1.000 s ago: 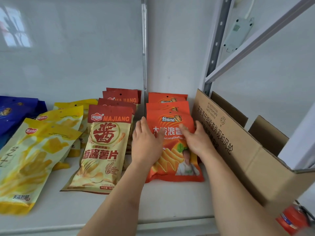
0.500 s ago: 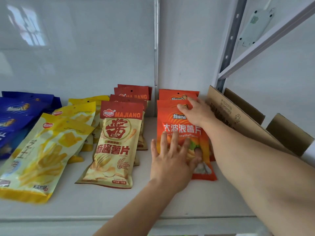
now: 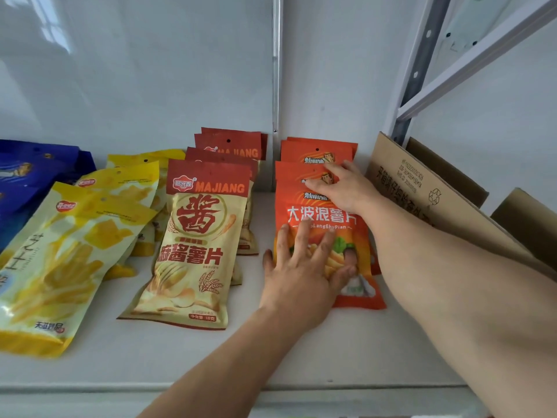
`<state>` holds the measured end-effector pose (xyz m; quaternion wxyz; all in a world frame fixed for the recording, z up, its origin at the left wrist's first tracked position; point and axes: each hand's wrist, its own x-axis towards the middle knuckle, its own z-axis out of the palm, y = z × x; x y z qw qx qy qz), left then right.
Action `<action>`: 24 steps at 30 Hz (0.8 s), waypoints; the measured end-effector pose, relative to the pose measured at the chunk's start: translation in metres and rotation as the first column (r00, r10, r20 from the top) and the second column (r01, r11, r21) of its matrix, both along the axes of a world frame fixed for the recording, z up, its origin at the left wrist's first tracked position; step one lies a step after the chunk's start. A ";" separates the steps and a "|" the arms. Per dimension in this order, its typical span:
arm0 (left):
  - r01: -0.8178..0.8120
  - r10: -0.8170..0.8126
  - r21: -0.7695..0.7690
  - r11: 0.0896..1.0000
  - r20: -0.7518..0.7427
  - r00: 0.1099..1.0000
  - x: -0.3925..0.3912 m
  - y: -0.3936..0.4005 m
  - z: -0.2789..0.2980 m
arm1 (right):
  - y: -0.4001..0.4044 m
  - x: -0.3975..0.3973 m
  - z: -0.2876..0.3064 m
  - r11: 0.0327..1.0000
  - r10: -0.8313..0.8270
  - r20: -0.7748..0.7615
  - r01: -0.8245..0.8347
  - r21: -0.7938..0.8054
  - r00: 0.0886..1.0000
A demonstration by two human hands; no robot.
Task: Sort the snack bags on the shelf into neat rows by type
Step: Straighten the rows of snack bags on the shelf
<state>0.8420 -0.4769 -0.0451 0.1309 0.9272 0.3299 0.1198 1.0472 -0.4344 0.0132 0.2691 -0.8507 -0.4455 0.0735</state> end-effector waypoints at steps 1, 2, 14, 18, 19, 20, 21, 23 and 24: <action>0.003 -0.003 -0.001 1.000 -0.001 1.000 0.000 0.000 0.000 | 0.001 0.000 -0.001 1.000 -0.002 0.005 0.002 -0.004 1.000; 0.006 -0.006 0.000 1.000 -0.002 1.000 0.001 0.000 0.000 | 0.003 0.001 -0.003 1.000 -0.003 0.011 0.003 -0.010 1.000; -0.005 0.005 -0.072 0.997 0.003 1.000 0.001 0.002 0.004 | 0.016 0.007 -0.018 1.000 -0.006 -0.039 0.006 0.001 0.999; -0.011 0.011 -0.069 0.998 -0.002 1.000 0.000 0.001 0.004 | 0.014 0.007 -0.021 1.000 -0.018 -0.036 0.017 -0.014 0.999; -0.010 0.010 -0.069 0.998 0.001 1.000 0.000 0.001 0.005 | 0.013 0.006 -0.020 0.999 -0.026 -0.030 0.025 -0.024 0.999; -0.008 0.009 -0.071 0.997 0.007 1.000 0.000 0.001 0.004 | 0.013 0.006 -0.020 0.999 -0.031 -0.020 0.031 -0.029 0.999; -0.006 0.006 -0.068 0.998 0.004 1.000 0.000 0.000 0.004 | 0.010 0.004 -0.019 0.999 -0.038 -0.012 0.037 -0.039 0.999; -0.003 0.004 -0.072 0.997 0.004 1.000 0.000 -0.001 0.005 | 0.008 0.001 -0.016 0.997 -0.052 0.028 0.053 -0.048 0.998; -0.002 0.003 -0.069 0.998 0.005 1.000 -0.001 -0.001 0.005 | 0.007 0.001 -0.016 0.997 -0.057 0.067 0.061 -0.055 0.996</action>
